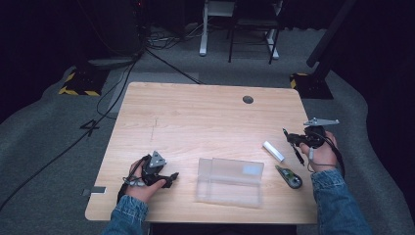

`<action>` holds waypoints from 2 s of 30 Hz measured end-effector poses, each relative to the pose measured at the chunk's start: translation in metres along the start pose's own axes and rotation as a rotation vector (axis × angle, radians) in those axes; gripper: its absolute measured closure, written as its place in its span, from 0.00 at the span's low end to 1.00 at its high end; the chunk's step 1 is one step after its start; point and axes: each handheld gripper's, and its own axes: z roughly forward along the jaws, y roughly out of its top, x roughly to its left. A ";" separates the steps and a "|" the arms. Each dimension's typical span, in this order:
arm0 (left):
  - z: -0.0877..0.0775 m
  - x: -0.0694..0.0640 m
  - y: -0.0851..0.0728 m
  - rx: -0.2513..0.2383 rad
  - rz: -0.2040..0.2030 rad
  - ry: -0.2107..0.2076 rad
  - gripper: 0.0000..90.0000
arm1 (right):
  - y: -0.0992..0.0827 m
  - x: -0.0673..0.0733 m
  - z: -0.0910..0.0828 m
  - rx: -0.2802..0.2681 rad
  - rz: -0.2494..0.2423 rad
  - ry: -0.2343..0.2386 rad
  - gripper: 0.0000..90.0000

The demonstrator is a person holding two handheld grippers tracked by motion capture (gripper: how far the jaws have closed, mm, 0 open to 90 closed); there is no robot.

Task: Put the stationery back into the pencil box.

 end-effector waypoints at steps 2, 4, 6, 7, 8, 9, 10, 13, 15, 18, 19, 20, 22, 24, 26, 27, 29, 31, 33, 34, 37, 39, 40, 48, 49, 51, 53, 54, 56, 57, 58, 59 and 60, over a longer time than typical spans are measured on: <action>0.000 0.000 0.000 0.000 0.000 0.000 0.26 | 0.002 0.003 -0.004 -0.011 -0.007 0.006 0.90; 0.000 0.000 0.000 0.000 0.000 0.000 0.26 | 0.005 0.006 -0.008 -0.025 -0.012 0.016 0.89; 0.000 0.000 0.000 0.000 0.000 0.000 0.26 | 0.007 0.009 -0.013 -0.038 -0.020 0.022 0.90; 0.000 0.000 0.000 0.000 0.000 0.000 0.26 | 0.008 0.011 -0.015 -0.042 -0.020 0.023 0.90; 0.000 0.000 0.000 0.000 0.000 0.000 0.26 | 0.008 0.011 -0.015 -0.042 -0.020 0.023 0.90; 0.000 0.000 0.000 0.000 0.000 0.000 0.26 | 0.011 0.015 -0.021 -0.060 -0.032 0.037 0.90; 0.000 0.000 0.000 0.000 0.000 0.000 0.26 | 0.012 0.017 -0.022 -0.065 -0.037 0.042 0.90; 0.000 0.000 0.000 0.000 0.000 0.000 0.26 | 0.014 0.021 -0.026 -0.073 -0.048 0.051 0.90; 0.000 0.000 0.000 0.000 0.000 0.000 0.26 | 0.016 0.026 -0.029 -0.084 -0.059 0.063 0.89; 0.000 0.000 0.000 0.000 0.000 0.000 0.26 | 0.019 0.033 -0.033 -0.102 -0.075 0.087 0.90; 0.000 0.000 0.000 0.000 0.000 0.000 0.26 | 0.020 0.036 -0.035 -0.106 -0.082 0.094 0.90; 0.000 0.000 0.000 -0.001 0.000 0.000 0.26 | 0.021 0.039 -0.036 -0.113 -0.086 0.107 0.90; 0.000 0.000 0.000 0.000 0.000 0.000 0.26 | 0.022 0.045 -0.039 -0.128 -0.088 0.149 0.89; 0.000 0.000 0.000 0.000 -0.001 0.000 0.26 | 0.024 0.052 -0.042 -0.141 -0.106 0.164 0.89; 0.000 0.000 0.000 0.000 0.000 0.000 0.26 | 0.026 0.056 -0.045 -0.150 -0.120 0.181 0.90; 0.000 0.000 0.000 0.001 -0.001 0.001 0.26 | 0.027 0.060 -0.047 -0.157 -0.122 0.196 0.90; 0.000 0.000 0.000 0.001 -0.001 0.000 0.26 | 0.028 0.065 -0.049 -0.165 -0.135 0.209 0.89; 0.000 0.000 0.000 0.001 -0.002 -0.001 0.26 | 0.029 0.070 -0.051 -0.171 -0.151 0.218 0.89; 0.000 0.000 0.000 0.001 -0.001 0.001 0.26 | 0.030 0.077 -0.053 -0.176 -0.168 0.234 0.89; 0.000 0.000 0.000 0.001 -0.001 0.001 0.26 | 0.031 0.079 -0.053 -0.177 -0.175 0.240 0.89; 0.000 0.000 0.000 0.001 0.000 0.001 0.26 | 0.032 0.090 -0.055 -0.179 -0.207 0.263 0.89; 0.000 0.000 0.000 0.000 0.000 0.000 0.26 | 0.032 0.096 -0.055 -0.178 -0.224 0.280 0.89; 0.000 0.000 0.000 0.000 0.000 0.000 0.26 | 0.032 0.100 -0.055 -0.177 -0.233 0.290 0.89; 0.000 0.000 0.000 0.001 0.000 0.000 0.26 | 0.032 0.122 -0.051 -0.154 -0.289 0.343 0.89; 0.000 0.000 0.000 0.001 0.001 0.000 0.26 | 0.031 0.125 -0.050 -0.151 -0.294 0.352 0.89; 0.000 0.000 0.000 0.001 0.001 0.000 0.26 | 0.031 0.131 -0.048 -0.146 -0.312 0.357 0.89; 0.000 0.000 0.000 0.001 0.001 0.000 0.26 | 0.030 0.137 -0.047 -0.142 -0.328 0.371 0.89; 0.000 0.000 0.000 0.001 0.001 0.000 0.26 | 0.030 0.140 -0.046 -0.141 -0.334 0.378 0.89; 0.000 0.000 0.000 0.000 0.000 0.000 0.26 | 0.029 0.146 -0.045 -0.137 -0.352 0.389 0.89; 0.000 0.000 0.000 0.001 0.001 0.000 0.26 | 0.028 0.148 -0.044 -0.136 -0.360 0.392 0.89; 0.000 0.000 0.000 0.001 0.001 0.000 0.26 | 0.028 0.151 -0.044 -0.136 -0.366 0.398 0.89; 0.000 0.000 0.000 0.001 0.001 0.000 0.26 | 0.027 0.153 -0.043 -0.135 -0.370 0.407 0.89; 0.000 0.000 0.000 0.001 0.002 0.000 0.26 | 0.026 0.155 -0.042 -0.134 -0.375 0.416 0.89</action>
